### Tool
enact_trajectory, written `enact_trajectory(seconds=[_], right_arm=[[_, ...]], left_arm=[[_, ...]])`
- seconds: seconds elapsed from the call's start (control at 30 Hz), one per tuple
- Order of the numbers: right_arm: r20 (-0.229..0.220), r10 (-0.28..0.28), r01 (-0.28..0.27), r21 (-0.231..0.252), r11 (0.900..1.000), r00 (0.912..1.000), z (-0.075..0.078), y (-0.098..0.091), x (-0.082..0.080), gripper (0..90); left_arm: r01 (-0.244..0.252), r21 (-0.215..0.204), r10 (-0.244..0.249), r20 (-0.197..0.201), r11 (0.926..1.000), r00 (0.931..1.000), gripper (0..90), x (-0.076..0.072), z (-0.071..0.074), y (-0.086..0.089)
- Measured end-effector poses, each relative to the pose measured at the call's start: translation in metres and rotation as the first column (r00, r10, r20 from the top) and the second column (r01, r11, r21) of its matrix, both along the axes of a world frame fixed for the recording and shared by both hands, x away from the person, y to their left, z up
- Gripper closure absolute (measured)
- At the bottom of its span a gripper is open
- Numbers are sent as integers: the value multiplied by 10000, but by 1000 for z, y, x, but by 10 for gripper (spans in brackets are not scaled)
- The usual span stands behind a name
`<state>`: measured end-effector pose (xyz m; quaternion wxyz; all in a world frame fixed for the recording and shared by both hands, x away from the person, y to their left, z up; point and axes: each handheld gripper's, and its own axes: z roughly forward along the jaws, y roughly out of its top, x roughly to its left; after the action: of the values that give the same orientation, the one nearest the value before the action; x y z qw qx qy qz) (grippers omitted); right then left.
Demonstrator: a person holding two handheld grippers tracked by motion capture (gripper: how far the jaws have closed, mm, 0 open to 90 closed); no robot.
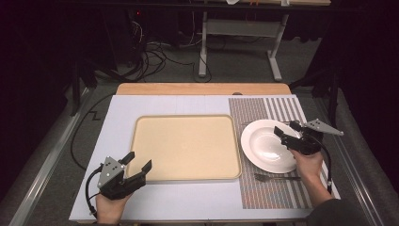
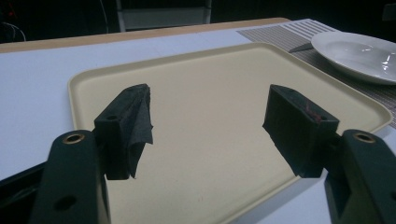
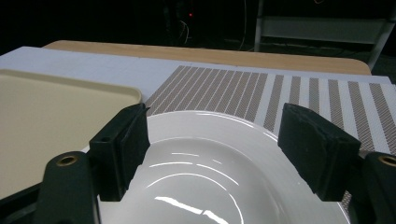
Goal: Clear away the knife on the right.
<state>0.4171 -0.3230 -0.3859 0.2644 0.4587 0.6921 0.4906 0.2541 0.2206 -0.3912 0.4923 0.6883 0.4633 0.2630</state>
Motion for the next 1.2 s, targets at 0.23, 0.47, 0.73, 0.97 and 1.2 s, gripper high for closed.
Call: enact_trajectory(seconds=[0.23,0.47,0.73,0.97,1.2], right_arm=[[-136,-108,109,32,9999,9998,1,1,9,254],[-477,-329,328,-39,9995,9983,3,-3,23,253],[-1064,-497,491,-88,9988,9931,4,-9,39,249],[-1526,-459,296,-1076,9938,9872,7,-13,53,263],[-2358,-485,101,-1616,9868,9706,12,-18,70,280]], left_arm=[[-4,12,4,16,10000,10000,328,0,0,0],[-43,11,43,35,10000,10000,328,0,0,0],[-36,-2,36,-6,10000,10000,328,0,0,0],[-87,-28,87,-16,10000,10000,329,0,0,1],[-152,-35,152,-17,9999,9999,329,1,0,1]])
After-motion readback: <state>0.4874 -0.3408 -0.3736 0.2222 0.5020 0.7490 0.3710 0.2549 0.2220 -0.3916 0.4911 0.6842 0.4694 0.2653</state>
